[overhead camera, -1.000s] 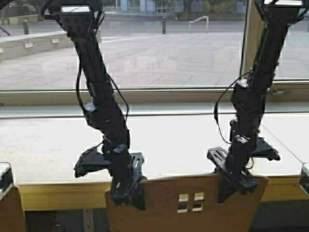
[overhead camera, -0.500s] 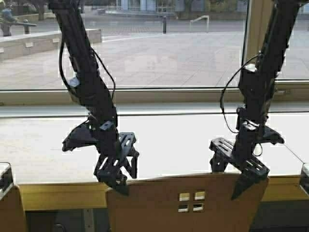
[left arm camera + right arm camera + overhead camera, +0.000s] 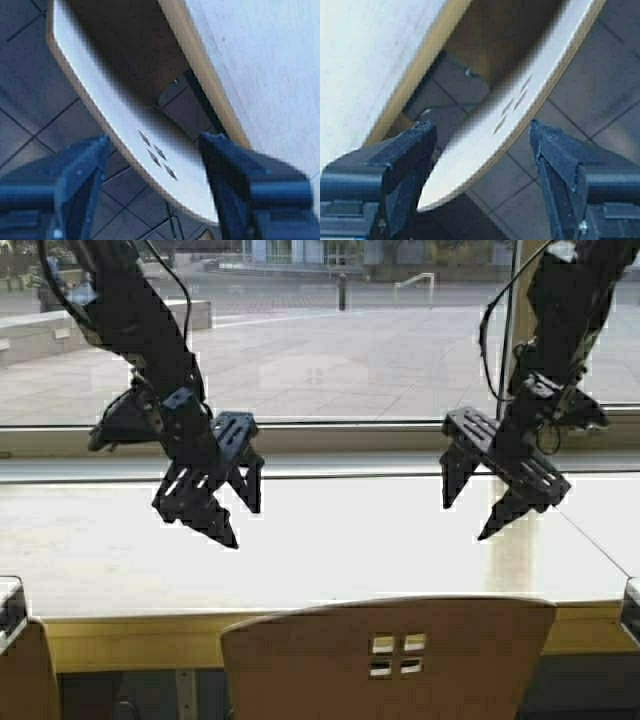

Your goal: Push the chairs under the table

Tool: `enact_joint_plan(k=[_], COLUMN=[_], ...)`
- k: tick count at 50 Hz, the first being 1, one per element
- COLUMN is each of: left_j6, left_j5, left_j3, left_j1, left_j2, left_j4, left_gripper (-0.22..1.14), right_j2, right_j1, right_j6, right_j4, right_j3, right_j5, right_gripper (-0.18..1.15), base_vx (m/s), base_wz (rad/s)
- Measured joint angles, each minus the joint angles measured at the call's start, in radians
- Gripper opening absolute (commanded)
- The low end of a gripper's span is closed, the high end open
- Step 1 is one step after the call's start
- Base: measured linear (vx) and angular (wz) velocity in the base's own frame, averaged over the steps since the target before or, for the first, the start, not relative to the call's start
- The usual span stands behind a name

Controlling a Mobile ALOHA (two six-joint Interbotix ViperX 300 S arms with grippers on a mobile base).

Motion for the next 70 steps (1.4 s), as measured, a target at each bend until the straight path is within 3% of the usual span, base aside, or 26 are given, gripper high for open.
enact_joint_plan(k=[22,34,70], left_j6=[0.417,0.494,0.488], left_j5=[0.106,0.163,0.143], left_j3=[0.183,0.23,0.21], left_j1=[0.296,0.307,0.311], left_j2=[-0.565,-0.681,-0.687], left_j4=[0.502,0.713,0.753], left_gripper=[0.88,0.88,0.88], right_j2=[-0.42,-0.445,-0.445], right_j1=[-0.005,-0.005,0.0], right_j6=[-0.046,-0.041,-0.043], right_j4=[-0.664,-0.758,-0.761], right_j3=[0.097,0.123,0.137], right_j5=[-0.063,-0.083,-0.074], right_gripper=[0.9,0.9,0.9], base_vx=[-0.07,-0.07,-0.19], base_wz=[0.18,0.46,0.45])
